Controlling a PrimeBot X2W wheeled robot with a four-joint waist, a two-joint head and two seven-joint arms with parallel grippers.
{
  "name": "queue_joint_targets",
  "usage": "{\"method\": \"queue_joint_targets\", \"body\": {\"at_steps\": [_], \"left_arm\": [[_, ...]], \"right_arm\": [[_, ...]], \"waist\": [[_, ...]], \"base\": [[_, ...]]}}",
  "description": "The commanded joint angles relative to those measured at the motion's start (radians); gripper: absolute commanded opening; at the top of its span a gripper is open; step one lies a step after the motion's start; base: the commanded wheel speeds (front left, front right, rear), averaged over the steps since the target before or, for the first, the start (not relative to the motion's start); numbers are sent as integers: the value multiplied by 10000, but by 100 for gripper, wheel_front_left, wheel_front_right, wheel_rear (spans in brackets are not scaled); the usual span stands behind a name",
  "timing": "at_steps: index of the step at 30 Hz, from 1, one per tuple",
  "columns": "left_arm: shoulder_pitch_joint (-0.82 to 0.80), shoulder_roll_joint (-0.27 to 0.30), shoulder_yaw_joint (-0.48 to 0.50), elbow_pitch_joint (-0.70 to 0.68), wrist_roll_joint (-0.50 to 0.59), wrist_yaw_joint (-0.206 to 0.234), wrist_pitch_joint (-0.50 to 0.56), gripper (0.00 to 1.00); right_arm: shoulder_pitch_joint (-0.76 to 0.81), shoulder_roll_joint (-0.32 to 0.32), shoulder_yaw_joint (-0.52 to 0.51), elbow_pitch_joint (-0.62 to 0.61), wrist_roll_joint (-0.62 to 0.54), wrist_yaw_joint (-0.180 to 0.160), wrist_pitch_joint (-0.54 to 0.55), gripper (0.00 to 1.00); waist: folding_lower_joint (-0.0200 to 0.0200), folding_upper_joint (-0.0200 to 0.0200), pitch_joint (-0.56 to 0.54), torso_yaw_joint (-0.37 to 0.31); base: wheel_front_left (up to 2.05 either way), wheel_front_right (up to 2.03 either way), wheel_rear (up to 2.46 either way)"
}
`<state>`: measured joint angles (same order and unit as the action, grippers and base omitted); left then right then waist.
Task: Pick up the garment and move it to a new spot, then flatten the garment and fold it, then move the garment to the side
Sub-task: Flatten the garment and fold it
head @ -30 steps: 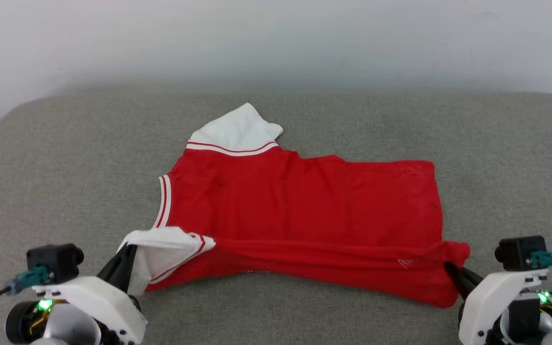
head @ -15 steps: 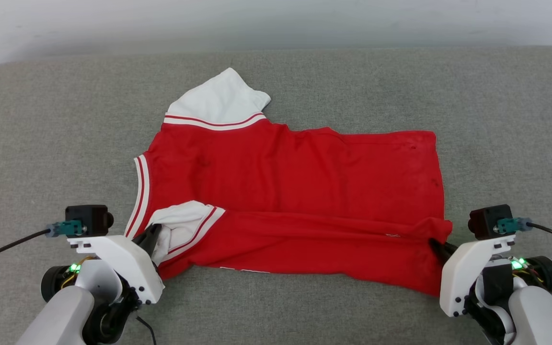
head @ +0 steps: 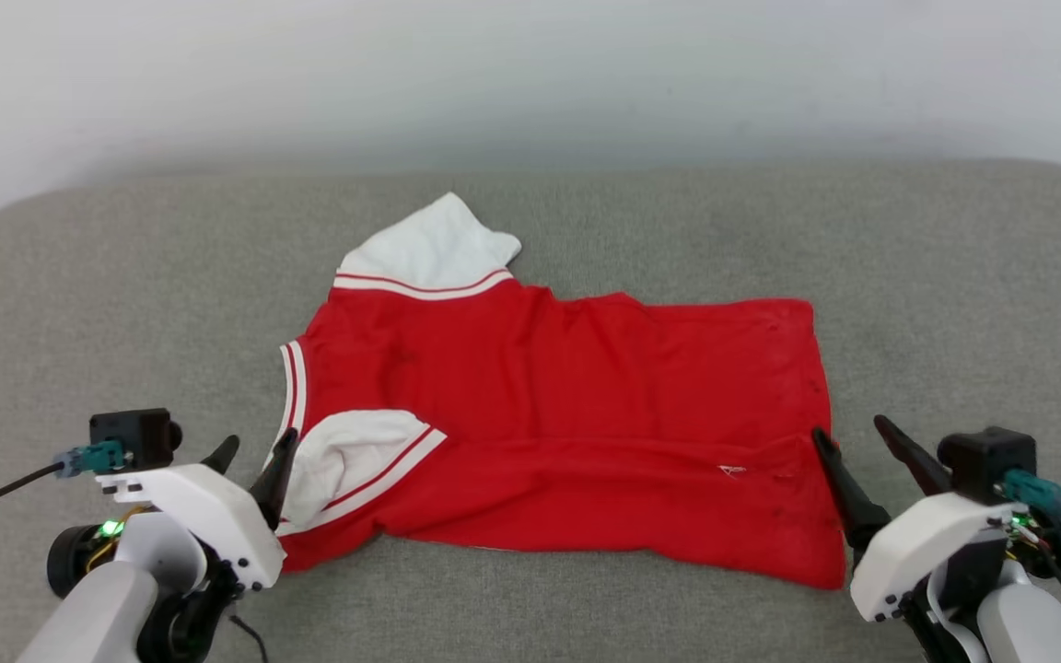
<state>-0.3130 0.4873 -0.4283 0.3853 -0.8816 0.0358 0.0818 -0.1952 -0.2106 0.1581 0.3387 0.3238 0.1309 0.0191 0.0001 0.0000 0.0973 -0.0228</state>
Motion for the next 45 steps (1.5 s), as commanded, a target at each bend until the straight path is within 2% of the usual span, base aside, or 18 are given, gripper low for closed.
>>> {"method": "queue_joint_targets", "body": {"at_steps": [1,5,10,15,20,27,28,29,30,31,34,39,41,45], "left_arm": [[244,175,49,-222,72,117,69,100],[551,949,36,-1066,139,343,746,100],[1007,1854,-24,-2292,-352,631,2500,100],[1514,2400,-22,-2928,-1158,1090,4186,100],[1700,2544,90,-2821,-1545,1443,4758,100],[1239,1947,-92,-1901,-1777,1107,4809,100],[1061,1561,-362,-1315,-1835,889,4940,46],[992,1431,-430,-1131,-1850,831,4956,27],[992,1431,-430,-1131,-1850,831,4956,27],[944,1306,-493,-983,-1918,728,4992,0],[867,1059,-612,-607,-1938,478,4909,0],[667,1066,-494,-373,-1723,201,4318,0],[598,1136,-408,-471,-1597,160,4027,0],[512,1377,-266,-980,-1283,294,3567,0]], "right_arm": [[272,-66,-86,-212,-195,-3,-270,100],[790,153,-535,-1002,-464,-3,-602,100],[1520,578,-935,-2210,-921,-3,-393,100],[1939,1040,-980,-3257,-1218,-3,-123,100],[1990,1323,-893,-3802,-1331,-3,-48,100],[1919,1479,-974,-3869,-1282,-3,143,100],[1881,1500,-1027,-3852,-1285,-3,191,100],[1866,1505,-1040,-3832,-1280,-3,215,100],[1866,1505,-1040,-3832,-1280,-3,215,100],[1854,1509,-1056,-3818,-1264,-3,238,100],[1895,1518,-1168,-3772,-1175,-3,406,100],[1908,1371,-1606,-3600,-784,-3,975,100],[1909,1282,-1839,-3415,-578,-3,1594,100],[1816,948,-2168,-2993,-233,-3,3488,100]], "waist": [[-1,0,-451,-25],[-1,0,-737,-89],[-1,0,-693,-164],[-1,0,-262,-402],[-1,0,349,-680],[-1,0,849,-857],[-1,0,913,-882],[-1,0,915,-895],[-1,0,915,-895],[-1,0,904,-905],[-1,0,806,-897],[-1,0,561,-766],[-1,0,466,-680],[-1,0,375,-469]], "base": [[0,0,0],[0,0,0],[0,0,0],[0,0,0],[0,0,0],[0,0,0],[0,0,0],[0,0,0],[0,0,0],[0,0,0],[0,0,0],[0,0,0],[0,0,0],[0,0,0]]}}
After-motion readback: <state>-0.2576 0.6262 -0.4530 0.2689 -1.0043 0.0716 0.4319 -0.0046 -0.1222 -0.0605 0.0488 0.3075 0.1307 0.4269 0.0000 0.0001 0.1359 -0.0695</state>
